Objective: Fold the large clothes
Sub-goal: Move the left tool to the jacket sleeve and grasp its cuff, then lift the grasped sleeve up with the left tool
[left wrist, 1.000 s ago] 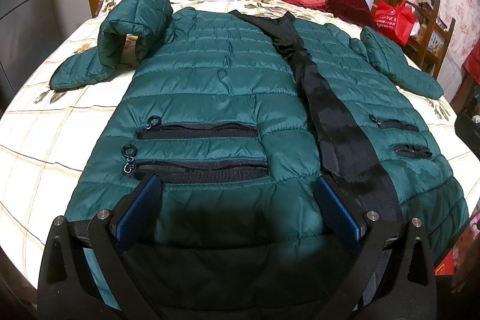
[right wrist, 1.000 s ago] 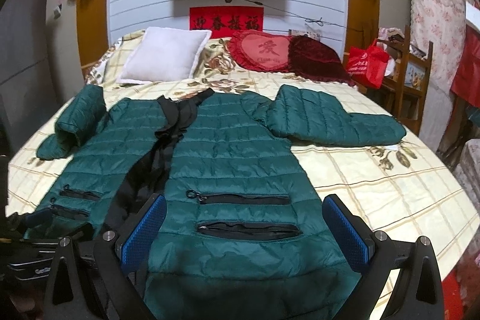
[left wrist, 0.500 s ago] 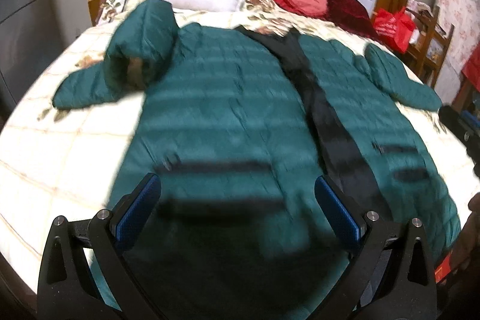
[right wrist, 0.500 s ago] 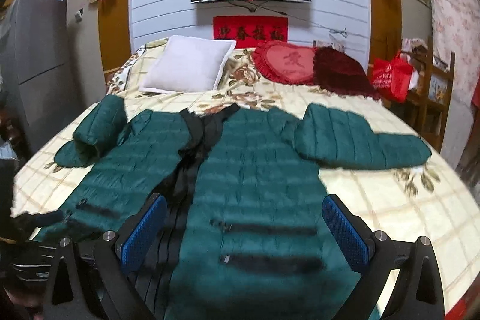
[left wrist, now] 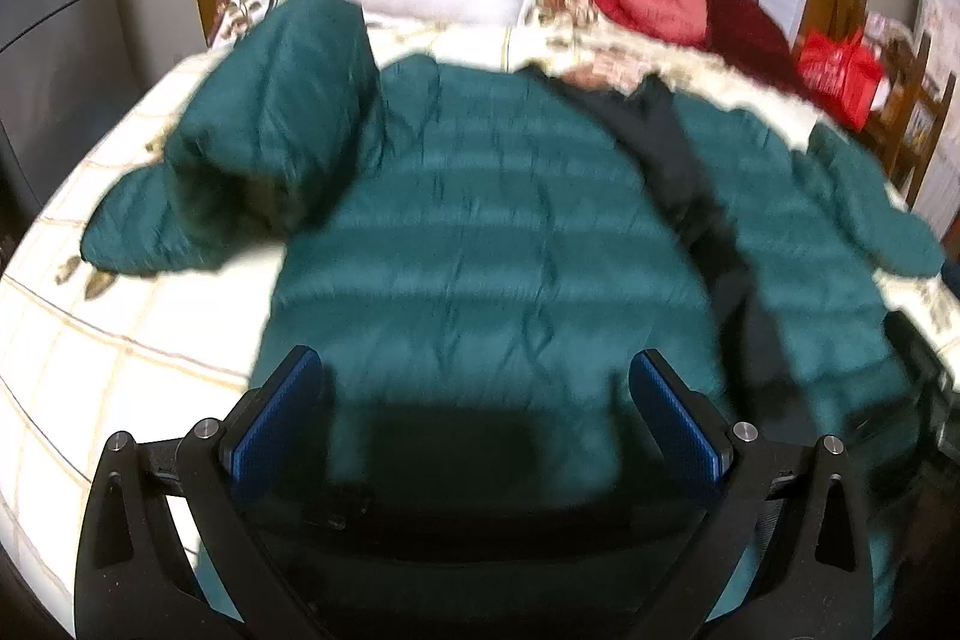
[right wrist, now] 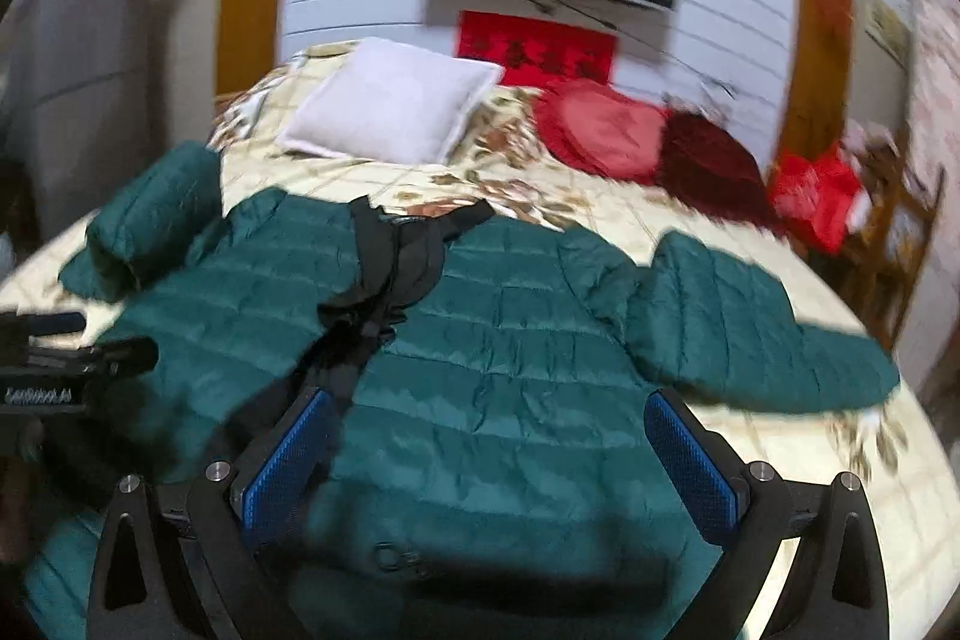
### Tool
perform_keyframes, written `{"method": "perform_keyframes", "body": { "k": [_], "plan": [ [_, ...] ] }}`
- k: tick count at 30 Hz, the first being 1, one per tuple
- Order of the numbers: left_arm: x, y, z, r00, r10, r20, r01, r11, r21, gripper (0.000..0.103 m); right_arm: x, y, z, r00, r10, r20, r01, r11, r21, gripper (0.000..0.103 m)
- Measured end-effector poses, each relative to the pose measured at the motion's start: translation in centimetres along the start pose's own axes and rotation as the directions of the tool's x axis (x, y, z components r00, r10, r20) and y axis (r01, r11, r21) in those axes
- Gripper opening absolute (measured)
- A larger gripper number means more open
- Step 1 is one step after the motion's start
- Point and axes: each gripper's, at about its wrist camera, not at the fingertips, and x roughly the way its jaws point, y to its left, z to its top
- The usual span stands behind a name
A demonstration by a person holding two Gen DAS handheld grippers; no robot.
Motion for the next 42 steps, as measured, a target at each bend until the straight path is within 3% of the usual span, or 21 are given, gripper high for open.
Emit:
{"method": "perform_keyframes", "body": {
  "k": [2, 4, 8, 17, 20, 22, 24, 27, 30, 31, 35, 37, 39, 42],
  "plan": [
    [0.7, -0.1, -0.3, 0.999, -0.007, -0.038, 0.006, 1.0, -0.015, 0.103, 1.4, -1.0, -1.3, 1.0, -0.019, -0.018, 0.018, 0.998, -0.058, 0.103],
    [0.4, -0.3, -0.4, 1.0, -0.016, -0.024, 0.016, 1.0, -0.013, 0.103, 2.6, -2.8, -2.0, 0.994, 0.031, -0.106, -0.031, 0.999, 0.01, 0.102],
    [0.1, -0.7, -1.1, 0.999, -0.037, -0.031, 0.037, 0.999, -0.01, 0.103, 1.6, -4.6, -3.4, 0.99, 0.062, -0.13, -0.052, 0.995, 0.08, 0.102],
    [-2.3, 0.6, -1.2, 0.999, -0.043, 0.02, 0.043, 0.999, -0.015, 0.103, -0.6, -2.9, -4.3, 0.981, 0.012, -0.191, -0.011, 1.0, 0.007, 0.102],
    [-4.2, 1.8, 0.1, 0.997, -0.022, 0.074, 0.023, 1.0, -0.012, 0.103, -1.8, -2.2, -3.2, 0.983, -0.119, -0.142, 0.118, 0.993, -0.014, 0.102],
    [-5.3, 3.4, 1.2, 0.996, -0.028, 0.088, 0.029, 0.999, -0.017, 0.103, -3.4, -2.3, -1.8, 0.985, -0.159, -0.074, 0.163, 0.985, 0.058, 0.102],
    [-6.0, 6.3, 2.1, 0.996, -0.009, 0.089, 0.013, 0.999, -0.046, 0.103, -4.9, -2.2, -0.7, 0.991, -0.134, -0.006, 0.134, 0.98, 0.146, 0.102],
    [-5.6, 11.9, 2.9, 0.998, 0.02, 0.059, -0.012, 0.991, -0.13, 0.103, -4.8, -1.1, 0.2, 0.997, -0.076, 0.011, 0.072, 0.974, 0.212, 0.102],
    [-4.8, 19.7, 3.4, 0.998, 0.043, 0.039, -0.031, 0.96, -0.278, 0.103, -3.2, 0.2, 0.7, 0.999, -0.028, -0.028, 0.033, 0.978, 0.204, 0.102],
    [-4.4, 23.2, 3.7, 0.998, 0.054, 0.031, -0.04, 0.932, -0.361, 0.102, -2.8, 0.7, 0.9, 0.999, -0.022, -0.037, 0.029, 0.981, 0.191, 0.102],
    [-1.8, 31.2, 4.4, 0.999, 0.029, -0.021, -0.035, 0.832, -0.554, 0.102, -2.4, 1.5, 1.0, 0.999, -0.016, -0.038, 0.021, 0.988, 0.155, 0.102],
    [0.2, 33.3, 4.6, 0.999, -0.014, -0.033, -0.01, 0.777, -0.63, 0.102, -2.5, 1.3, 0.9, 0.999, -0.012, -0.038, 0.018, 0.986, 0.166, 0.102],
    [2.2, 33.7, 5.0, 0.997, -0.05, -0.061, -0.002, 0.758, -0.652, 0.097, -2.5, 0.9, 0.4, 0.999, 0.001, -0.047, 0.008, 0.982, 0.187, 0.102],
    [3.9, 33.3, 5.4, 0.99, -0.132, -0.048, 0.066, 0.739, -0.671, 0.095, -2.3, -0.2, 0.1, 0.998, 0.019, -0.059, -0.005, 0.974, 0.227, 0.102]
  ]
}}
